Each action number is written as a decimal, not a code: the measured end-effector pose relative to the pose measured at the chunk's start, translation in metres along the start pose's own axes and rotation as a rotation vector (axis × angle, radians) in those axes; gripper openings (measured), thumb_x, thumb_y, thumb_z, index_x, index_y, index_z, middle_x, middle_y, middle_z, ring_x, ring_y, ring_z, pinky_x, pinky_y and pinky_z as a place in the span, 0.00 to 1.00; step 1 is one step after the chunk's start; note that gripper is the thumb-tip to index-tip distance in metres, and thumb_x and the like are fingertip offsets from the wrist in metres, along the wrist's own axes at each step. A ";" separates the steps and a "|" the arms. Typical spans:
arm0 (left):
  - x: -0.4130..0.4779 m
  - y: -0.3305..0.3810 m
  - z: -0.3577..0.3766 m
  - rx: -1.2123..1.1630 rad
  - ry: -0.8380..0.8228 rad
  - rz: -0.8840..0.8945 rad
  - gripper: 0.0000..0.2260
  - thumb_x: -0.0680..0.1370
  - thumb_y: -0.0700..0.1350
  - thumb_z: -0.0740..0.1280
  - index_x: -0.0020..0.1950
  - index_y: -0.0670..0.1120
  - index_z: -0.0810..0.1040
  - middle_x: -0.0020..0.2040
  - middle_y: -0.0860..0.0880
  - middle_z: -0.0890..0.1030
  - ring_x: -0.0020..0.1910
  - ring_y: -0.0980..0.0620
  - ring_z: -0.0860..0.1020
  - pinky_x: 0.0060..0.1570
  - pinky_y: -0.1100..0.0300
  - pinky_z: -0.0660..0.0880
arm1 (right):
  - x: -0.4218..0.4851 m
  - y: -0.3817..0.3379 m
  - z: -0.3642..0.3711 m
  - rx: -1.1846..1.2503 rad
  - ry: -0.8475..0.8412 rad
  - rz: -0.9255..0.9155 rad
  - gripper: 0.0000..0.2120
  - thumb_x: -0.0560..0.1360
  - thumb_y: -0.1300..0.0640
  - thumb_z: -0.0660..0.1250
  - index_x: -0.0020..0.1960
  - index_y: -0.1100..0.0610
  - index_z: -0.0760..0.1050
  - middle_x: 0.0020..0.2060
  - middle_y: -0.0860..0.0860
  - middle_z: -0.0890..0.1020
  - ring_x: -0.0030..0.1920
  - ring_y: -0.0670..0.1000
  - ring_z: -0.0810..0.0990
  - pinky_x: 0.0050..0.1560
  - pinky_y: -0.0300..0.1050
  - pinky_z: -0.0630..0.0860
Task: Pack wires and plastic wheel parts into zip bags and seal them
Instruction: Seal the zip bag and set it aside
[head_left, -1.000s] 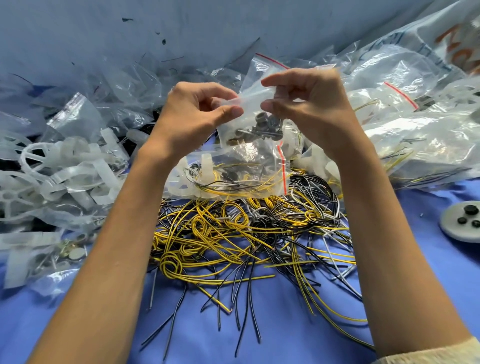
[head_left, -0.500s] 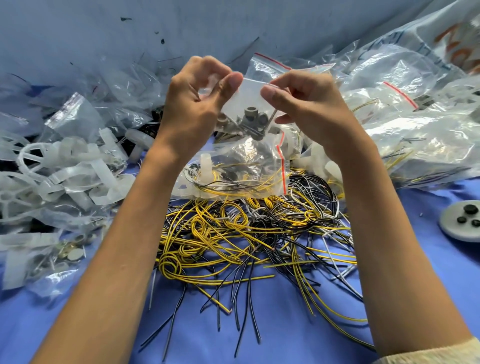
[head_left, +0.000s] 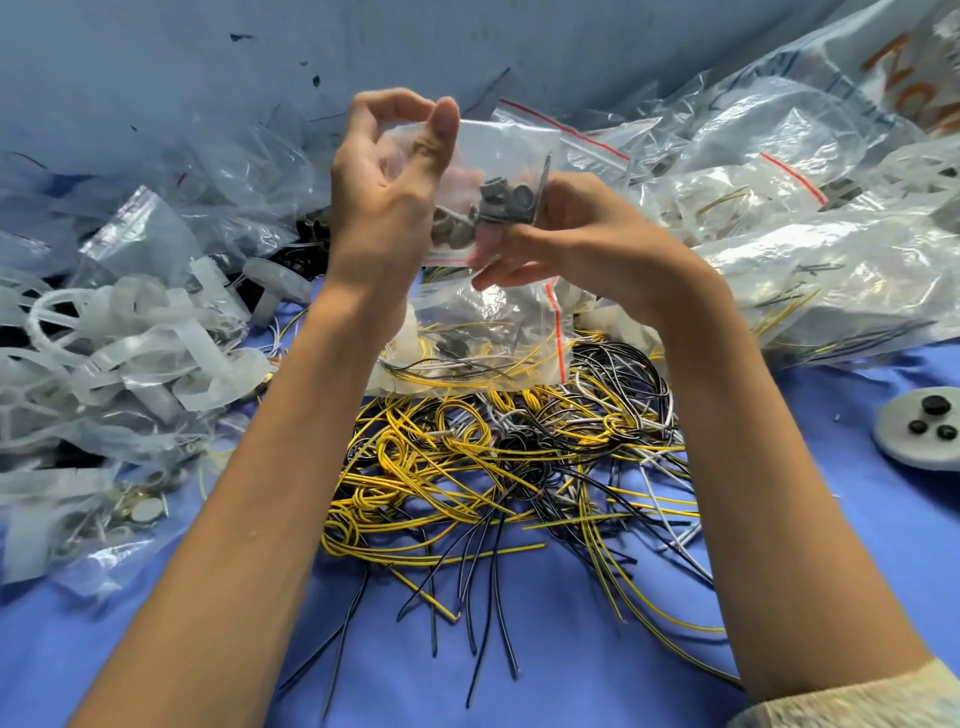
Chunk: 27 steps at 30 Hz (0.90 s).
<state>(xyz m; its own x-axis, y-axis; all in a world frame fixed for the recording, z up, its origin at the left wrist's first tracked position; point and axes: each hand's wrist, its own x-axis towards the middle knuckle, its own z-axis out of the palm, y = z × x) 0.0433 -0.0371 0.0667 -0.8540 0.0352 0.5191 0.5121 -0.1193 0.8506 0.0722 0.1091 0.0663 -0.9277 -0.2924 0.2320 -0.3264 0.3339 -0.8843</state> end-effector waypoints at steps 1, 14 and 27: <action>0.002 -0.001 -0.001 0.003 -0.023 -0.064 0.06 0.78 0.49 0.66 0.51 0.50 0.70 0.47 0.47 0.76 0.47 0.48 0.78 0.53 0.44 0.76 | 0.000 0.001 -0.001 0.015 0.012 -0.001 0.10 0.77 0.63 0.64 0.56 0.67 0.75 0.43 0.57 0.83 0.44 0.52 0.84 0.57 0.54 0.77; -0.002 0.004 -0.016 0.029 -0.378 -0.174 0.12 0.68 0.43 0.71 0.49 0.44 0.74 0.35 0.53 0.83 0.37 0.55 0.83 0.39 0.66 0.78 | -0.002 0.000 -0.008 0.100 0.140 -0.054 0.02 0.77 0.59 0.65 0.47 0.57 0.76 0.32 0.52 0.84 0.32 0.51 0.83 0.34 0.40 0.79; 0.005 -0.003 -0.019 -0.083 -0.300 -0.161 0.10 0.69 0.35 0.71 0.47 0.43 0.76 0.36 0.50 0.84 0.36 0.52 0.83 0.41 0.65 0.78 | -0.003 -0.001 -0.009 0.195 0.212 -0.117 0.12 0.74 0.68 0.67 0.57 0.66 0.73 0.43 0.57 0.79 0.39 0.47 0.82 0.48 0.41 0.80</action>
<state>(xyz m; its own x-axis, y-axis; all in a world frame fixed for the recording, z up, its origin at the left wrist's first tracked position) 0.0358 -0.0558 0.0653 -0.8518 0.3485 0.3911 0.3534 -0.1688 0.9201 0.0732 0.1177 0.0699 -0.9096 -0.1184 0.3983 -0.4116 0.1247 -0.9028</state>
